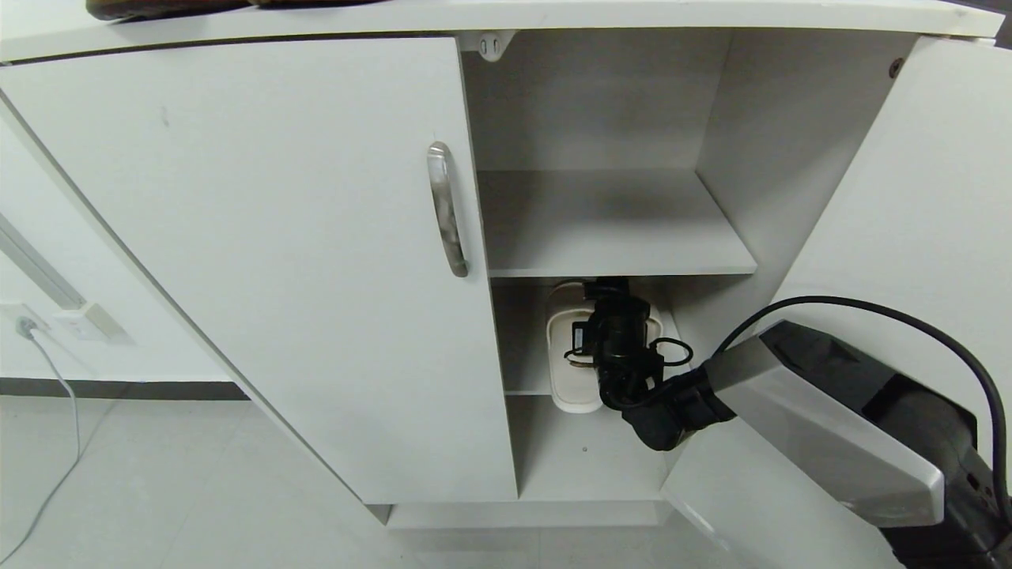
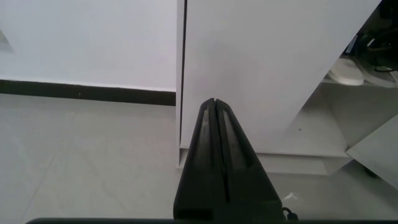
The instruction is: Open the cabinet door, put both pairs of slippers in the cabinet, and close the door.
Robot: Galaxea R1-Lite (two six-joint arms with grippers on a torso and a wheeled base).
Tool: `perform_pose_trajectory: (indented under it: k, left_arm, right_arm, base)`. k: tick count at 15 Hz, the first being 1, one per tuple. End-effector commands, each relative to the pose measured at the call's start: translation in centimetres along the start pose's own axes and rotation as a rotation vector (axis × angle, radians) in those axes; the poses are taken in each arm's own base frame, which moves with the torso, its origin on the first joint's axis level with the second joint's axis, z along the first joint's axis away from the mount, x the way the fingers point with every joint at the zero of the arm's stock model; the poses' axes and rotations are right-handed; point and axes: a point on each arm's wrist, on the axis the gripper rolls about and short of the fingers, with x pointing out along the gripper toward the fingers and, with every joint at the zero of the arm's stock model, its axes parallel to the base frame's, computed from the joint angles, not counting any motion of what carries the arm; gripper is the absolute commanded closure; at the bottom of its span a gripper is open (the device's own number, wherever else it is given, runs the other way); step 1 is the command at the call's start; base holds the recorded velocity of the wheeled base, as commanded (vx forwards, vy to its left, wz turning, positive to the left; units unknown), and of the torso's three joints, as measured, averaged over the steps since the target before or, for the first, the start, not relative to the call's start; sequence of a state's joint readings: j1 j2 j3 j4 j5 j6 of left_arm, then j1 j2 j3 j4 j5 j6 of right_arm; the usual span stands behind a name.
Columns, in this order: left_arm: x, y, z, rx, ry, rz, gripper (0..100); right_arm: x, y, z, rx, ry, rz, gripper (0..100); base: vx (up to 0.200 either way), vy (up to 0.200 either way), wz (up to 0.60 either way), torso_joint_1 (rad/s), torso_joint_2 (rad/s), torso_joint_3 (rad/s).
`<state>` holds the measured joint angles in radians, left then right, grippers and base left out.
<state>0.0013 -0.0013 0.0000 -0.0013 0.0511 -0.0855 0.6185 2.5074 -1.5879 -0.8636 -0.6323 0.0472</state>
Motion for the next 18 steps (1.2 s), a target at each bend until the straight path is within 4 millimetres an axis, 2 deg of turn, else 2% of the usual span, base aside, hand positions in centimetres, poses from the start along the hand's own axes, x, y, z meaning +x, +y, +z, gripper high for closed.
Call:
perform_pose_trajectory:
  k: [1,8,9,12,15,18]
  left_arm:
    - [0.0,0.0,0.0,0.000,0.002,0.002,100]
    - [0.0,0.0,0.0,0.000,0.001,0.001,100]
    - [0.0,0.0,0.0,0.000,0.002,0.002,100]
    - [0.0,0.0,0.0,-0.002,0.001,0.001,100]
    - [0.0,0.0,0.0,0.000,0.001,0.001,100]
    - [0.0,0.0,0.0,0.000,0.001,0.000,100]
  right_arm:
    - [0.2,-0.1,-0.1,0.000,0.001,-0.003,100]
    - [0.3,0.0,-0.9,-0.002,0.012,-0.002,100]
    - [0.3,0.0,-1.0,-0.001,0.013,-0.002,0]
    - [-0.3,-0.2,-1.5,-0.016,0.035,0.000,0]
    - [-2.0,-0.6,-0.5,-0.018,0.036,0.012,0]
    - [-6.0,-0.9,1.1,-0.009,0.021,0.057,0]
  base:
    - [0.000,0.000,0.00,0.000,0.00,0.000]
    - [0.000,0.000,0.00,0.000,0.00,0.000]
    - [0.000,0.000,0.00,0.000,0.00,0.000]
    - [0.000,0.000,0.00,0.000,0.00,0.000]
    - [0.000,0.000,0.00,0.000,0.00,0.000]
    - [0.000,0.000,0.00,0.000,0.00,0.000]
